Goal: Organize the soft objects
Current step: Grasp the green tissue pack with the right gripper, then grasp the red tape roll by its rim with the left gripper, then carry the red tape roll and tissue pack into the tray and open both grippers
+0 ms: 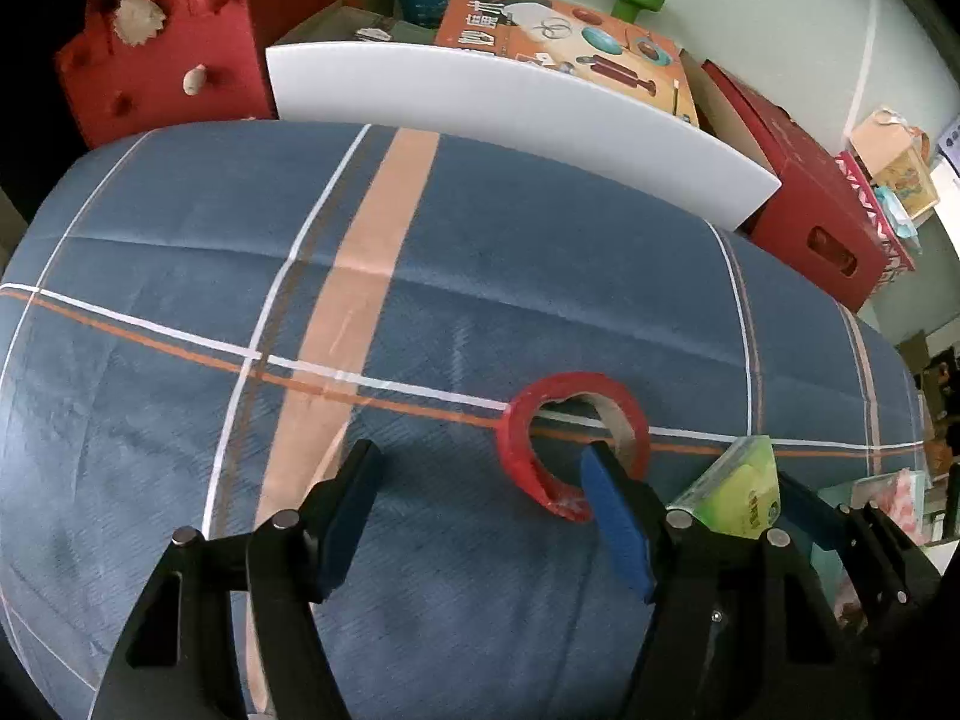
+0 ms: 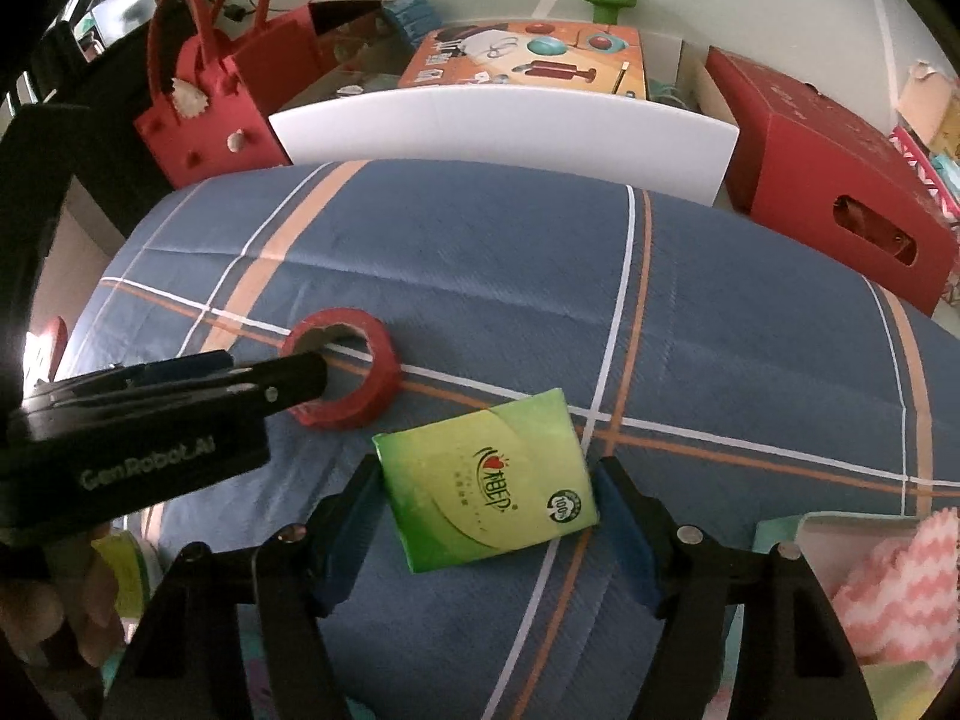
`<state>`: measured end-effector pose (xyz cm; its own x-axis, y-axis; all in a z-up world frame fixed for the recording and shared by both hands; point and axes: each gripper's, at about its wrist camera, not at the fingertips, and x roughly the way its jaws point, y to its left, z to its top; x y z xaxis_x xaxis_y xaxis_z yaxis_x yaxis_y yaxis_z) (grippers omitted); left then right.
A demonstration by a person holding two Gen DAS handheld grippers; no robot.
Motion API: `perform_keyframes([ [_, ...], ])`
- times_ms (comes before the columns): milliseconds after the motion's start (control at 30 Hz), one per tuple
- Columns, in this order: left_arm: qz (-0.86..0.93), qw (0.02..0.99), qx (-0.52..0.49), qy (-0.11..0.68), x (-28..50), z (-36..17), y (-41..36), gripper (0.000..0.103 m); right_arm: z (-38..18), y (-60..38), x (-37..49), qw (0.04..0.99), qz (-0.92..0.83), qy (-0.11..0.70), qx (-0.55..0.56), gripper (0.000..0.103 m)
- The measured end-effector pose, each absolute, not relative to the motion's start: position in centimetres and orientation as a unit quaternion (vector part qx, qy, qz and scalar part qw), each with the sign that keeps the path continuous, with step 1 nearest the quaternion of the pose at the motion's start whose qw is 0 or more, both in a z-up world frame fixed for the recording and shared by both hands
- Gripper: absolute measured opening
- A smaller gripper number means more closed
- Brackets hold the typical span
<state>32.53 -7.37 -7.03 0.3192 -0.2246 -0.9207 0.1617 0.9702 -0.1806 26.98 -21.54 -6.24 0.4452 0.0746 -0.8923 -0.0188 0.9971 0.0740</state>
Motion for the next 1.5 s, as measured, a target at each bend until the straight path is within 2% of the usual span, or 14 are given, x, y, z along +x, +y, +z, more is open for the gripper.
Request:
perform_keyframes([
  [167,-0.115,0.814,-0.015,0.569,32.6,-7.5,-7.7,0.07,-6.2,-21.8,26.7,0.849,0.026,0.527,0.025,0.073],
  [233,-0.115,0.816,-0.008,0.567,32.5,-7.6,-7.9,0.065,-6.2,-21.8,26.6,0.849,0.025,0.528,0.023,0.073],
  [300,-0.116,0.817,-0.007,0.565,32.4,-7.5,-8.0,0.045,-6.3,-21.7,26.9,0.848,0.025,0.528,0.022,0.073],
  [433,-0.121,0.818,-0.003,0.563,32.0,-7.5,-8.2,0.031,-6.4,-21.8,26.6,0.847,0.023,0.53,0.022,0.073],
  [500,-0.128,0.816,-0.009,0.563,31.8,-7.6,-8.2,0.017,-6.3,-21.8,26.5,0.847,0.021,0.531,0.021,0.073],
  [533,-0.132,0.816,-0.009,0.562,31.6,-7.5,-8.3,0.016,-6.3,-21.9,26.5,0.847,0.019,0.531,0.02,0.073],
  [767,-0.149,0.816,-0.001,0.558,31.4,-7.3,-8.4,0.011,-6.4,-22.6,26.1,0.843,0.001,0.538,0.014,0.073],
  [1067,-0.164,0.815,-0.017,0.555,31.1,-6.7,-7.7,0.011,-5.9,-23.5,25.1,0.838,-0.023,0.545,0.022,0.072],
  [1500,-0.166,0.836,-0.008,0.523,28.5,-1.5,-6.9,0.011,-1.5,-23.5,22.4,0.854,-0.039,0.518,0.034,0.072],
])
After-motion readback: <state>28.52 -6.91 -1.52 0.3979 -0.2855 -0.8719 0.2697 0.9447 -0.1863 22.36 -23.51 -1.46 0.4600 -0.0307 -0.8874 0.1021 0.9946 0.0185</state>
